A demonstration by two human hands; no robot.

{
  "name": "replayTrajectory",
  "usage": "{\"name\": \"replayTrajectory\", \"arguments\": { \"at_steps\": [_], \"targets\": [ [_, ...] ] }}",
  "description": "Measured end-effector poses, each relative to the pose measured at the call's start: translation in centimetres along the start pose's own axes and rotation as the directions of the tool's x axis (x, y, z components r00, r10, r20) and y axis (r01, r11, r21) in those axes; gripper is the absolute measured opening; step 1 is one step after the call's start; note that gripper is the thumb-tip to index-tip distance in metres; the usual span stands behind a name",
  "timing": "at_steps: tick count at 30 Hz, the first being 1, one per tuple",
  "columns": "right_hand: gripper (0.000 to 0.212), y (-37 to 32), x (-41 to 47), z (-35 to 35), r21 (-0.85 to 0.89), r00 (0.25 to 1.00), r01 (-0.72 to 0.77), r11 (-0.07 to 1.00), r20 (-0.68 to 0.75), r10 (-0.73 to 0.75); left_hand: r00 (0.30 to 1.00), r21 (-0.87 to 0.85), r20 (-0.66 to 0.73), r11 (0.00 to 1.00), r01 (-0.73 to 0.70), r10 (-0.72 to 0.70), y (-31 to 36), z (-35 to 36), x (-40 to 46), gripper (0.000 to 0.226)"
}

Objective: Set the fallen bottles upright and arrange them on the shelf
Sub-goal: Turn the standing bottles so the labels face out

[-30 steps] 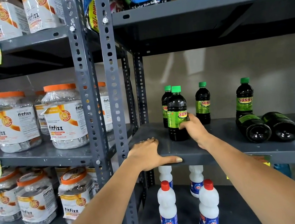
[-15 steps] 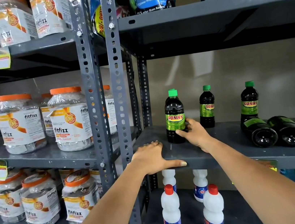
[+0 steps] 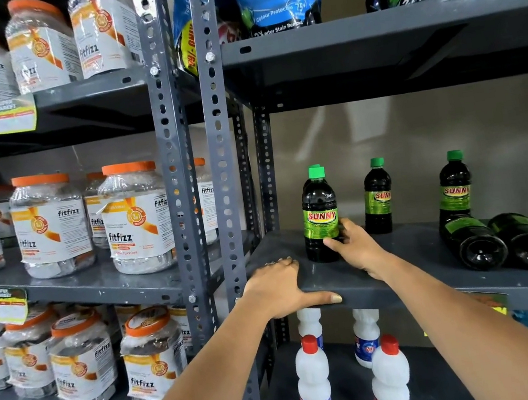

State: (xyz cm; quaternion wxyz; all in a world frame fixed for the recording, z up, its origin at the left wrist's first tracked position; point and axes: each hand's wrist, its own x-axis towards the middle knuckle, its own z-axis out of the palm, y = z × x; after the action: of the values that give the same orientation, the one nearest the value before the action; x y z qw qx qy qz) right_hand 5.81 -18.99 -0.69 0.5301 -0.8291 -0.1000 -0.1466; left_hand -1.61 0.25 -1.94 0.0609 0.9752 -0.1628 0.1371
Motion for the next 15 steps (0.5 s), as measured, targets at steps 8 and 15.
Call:
{"name": "replayTrajectory", "arguments": {
  "at_steps": [8, 15],
  "targets": [
    [0.042, -2.2, -2.5, -1.8, -0.069, 0.931, 0.195, 0.978, -0.301, -0.207, 0.982, 0.011, -0.154, 0.993, -0.114, 0.114, 0.2, 0.8, -1.1, 0.094],
    [0.019, -3.8, -3.9, -13.1, -0.413, 0.785, -0.004, 0.911, -0.566, -0.253, 0.957, 0.056, -0.111, 0.963, -0.264, 0.268, 1.2, 1.3, -1.2, 0.092]
  ]
}}
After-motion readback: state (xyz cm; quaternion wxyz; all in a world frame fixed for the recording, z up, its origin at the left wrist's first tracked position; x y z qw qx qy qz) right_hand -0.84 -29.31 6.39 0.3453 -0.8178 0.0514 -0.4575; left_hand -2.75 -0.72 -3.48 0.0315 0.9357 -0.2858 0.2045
